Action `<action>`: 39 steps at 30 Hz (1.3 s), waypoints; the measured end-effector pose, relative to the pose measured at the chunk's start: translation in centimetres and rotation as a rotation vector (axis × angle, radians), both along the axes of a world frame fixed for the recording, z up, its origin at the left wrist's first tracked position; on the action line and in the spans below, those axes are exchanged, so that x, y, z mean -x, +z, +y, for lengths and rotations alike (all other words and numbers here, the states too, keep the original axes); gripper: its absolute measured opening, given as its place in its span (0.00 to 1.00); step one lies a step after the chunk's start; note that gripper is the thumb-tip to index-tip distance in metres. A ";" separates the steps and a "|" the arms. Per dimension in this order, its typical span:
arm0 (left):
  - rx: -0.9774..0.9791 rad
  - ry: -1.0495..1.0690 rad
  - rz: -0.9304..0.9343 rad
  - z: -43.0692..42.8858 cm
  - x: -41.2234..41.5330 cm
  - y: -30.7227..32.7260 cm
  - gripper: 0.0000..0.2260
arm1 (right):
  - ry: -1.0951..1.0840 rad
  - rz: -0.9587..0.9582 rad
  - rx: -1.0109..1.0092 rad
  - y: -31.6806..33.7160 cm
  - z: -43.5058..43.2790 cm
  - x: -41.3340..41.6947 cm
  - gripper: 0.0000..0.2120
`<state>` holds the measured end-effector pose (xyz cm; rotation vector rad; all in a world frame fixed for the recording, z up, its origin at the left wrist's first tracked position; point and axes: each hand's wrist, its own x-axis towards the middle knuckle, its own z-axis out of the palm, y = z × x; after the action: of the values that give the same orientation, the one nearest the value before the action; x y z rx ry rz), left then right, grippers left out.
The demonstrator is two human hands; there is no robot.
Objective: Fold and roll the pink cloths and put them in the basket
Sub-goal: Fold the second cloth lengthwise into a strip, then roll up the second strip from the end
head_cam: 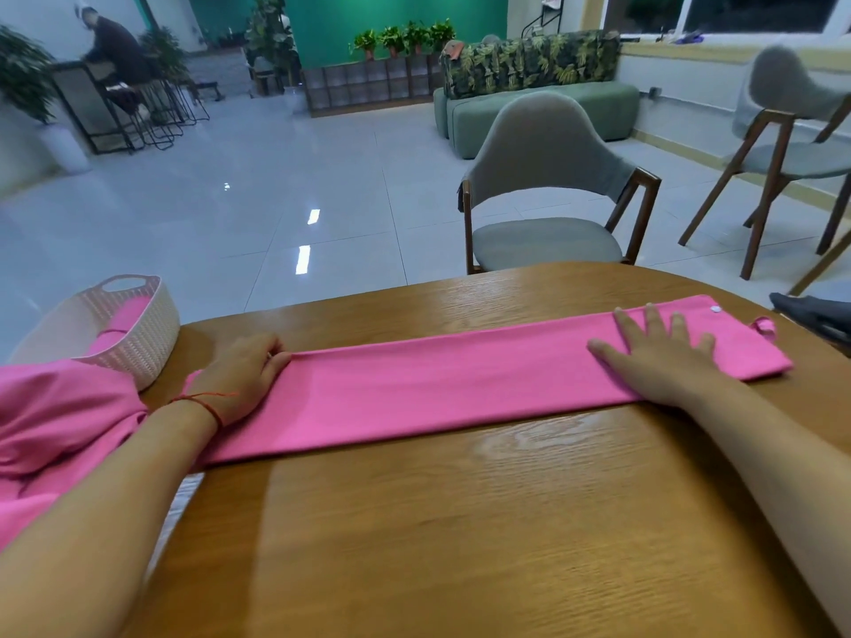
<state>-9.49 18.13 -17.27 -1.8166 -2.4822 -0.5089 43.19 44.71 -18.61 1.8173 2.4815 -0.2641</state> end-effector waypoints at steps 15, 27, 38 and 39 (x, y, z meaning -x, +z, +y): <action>0.098 0.286 0.084 0.0 0.7 -0.4 0.22 | 0.007 -0.017 -0.005 0.8 0.8 0.4 0.49; 0.224 0.091 -0.123 -2.4 0.2 1.9 0.33 | -0.260 -0.012 0.048 3.4 -2.5 6.3 0.42; 0.272 0.188 0.076 -0.2 -0.1 2.7 0.27 | -0.024 0.019 0.015 1.0 0.1 9.7 0.51; 0.211 0.126 0.125 0.3 -0.9 2.4 0.24 | -0.003 0.013 0.009 1.0 0.6 9.9 0.51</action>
<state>-8.56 18.47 -14.84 -1.6810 -2.6261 -0.1275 33.28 45.31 -17.59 1.8219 2.4826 -0.2882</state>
